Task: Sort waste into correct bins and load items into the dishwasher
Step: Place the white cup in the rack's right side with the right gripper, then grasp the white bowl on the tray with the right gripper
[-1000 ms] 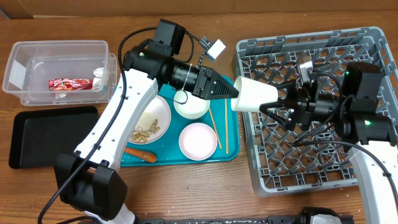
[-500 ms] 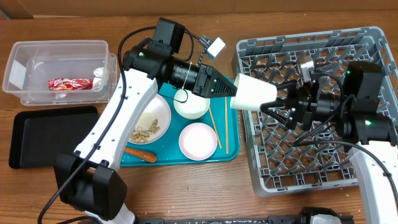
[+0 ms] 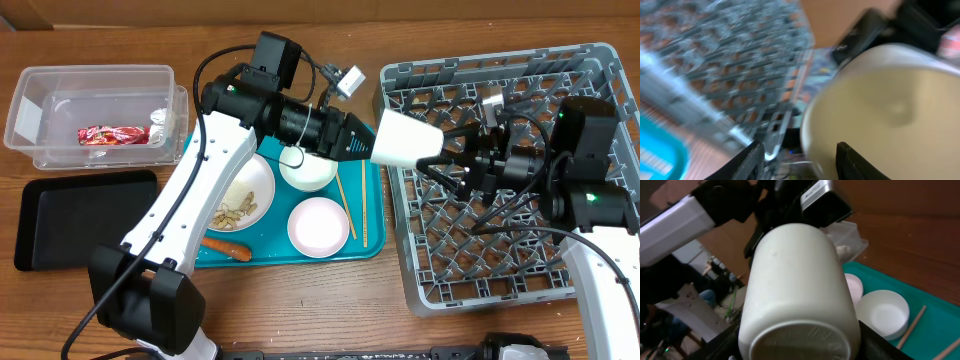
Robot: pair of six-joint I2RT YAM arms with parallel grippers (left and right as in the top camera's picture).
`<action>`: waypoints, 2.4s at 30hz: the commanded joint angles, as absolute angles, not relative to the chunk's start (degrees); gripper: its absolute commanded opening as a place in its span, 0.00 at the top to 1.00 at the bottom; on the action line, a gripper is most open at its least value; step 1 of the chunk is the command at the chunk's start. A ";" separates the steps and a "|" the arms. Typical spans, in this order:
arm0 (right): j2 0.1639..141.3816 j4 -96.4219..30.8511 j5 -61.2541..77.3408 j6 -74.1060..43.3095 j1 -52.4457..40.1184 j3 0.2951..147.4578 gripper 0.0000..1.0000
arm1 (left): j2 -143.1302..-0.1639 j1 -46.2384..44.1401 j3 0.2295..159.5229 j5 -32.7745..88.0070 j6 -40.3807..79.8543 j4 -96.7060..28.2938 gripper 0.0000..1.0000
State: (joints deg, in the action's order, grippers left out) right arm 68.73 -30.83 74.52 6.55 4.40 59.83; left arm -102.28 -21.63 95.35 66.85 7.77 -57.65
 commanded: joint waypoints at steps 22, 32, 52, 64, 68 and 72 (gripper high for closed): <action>69.23 -67.51 -7.20 -16.91 23.59 76.58 0.48 | -85.38 -7.38 96.92 3.31 14.79 -70.02 0.48; 77.52 -72.64 -8.36 -19.79 35.20 76.47 0.44 | -85.43 -7.38 96.92 3.16 15.46 -69.17 0.48; 85.73 -72.95 -1.32 -19.75 35.22 72.36 0.04 | -85.45 -7.42 96.90 3.22 15.49 -69.19 0.41; 85.41 -74.17 27.40 -6.22 29.10 87.83 0.10 | -85.49 -7.42 96.88 2.74 15.49 -69.25 0.32; 85.41 -72.23 30.55 -3.99 18.85 90.19 0.10 | -85.56 -7.40 96.86 0.75 15.66 -70.08 0.31; 86.48 -68.12 29.28 -4.01 5.54 90.13 0.10 | -85.60 -5.93 96.86 -2.35 18.98 -71.96 0.24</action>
State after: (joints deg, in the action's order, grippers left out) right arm 86.13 -69.56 26.52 -6.26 12.88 89.19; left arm -85.47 -7.35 95.94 1.21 16.12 -71.24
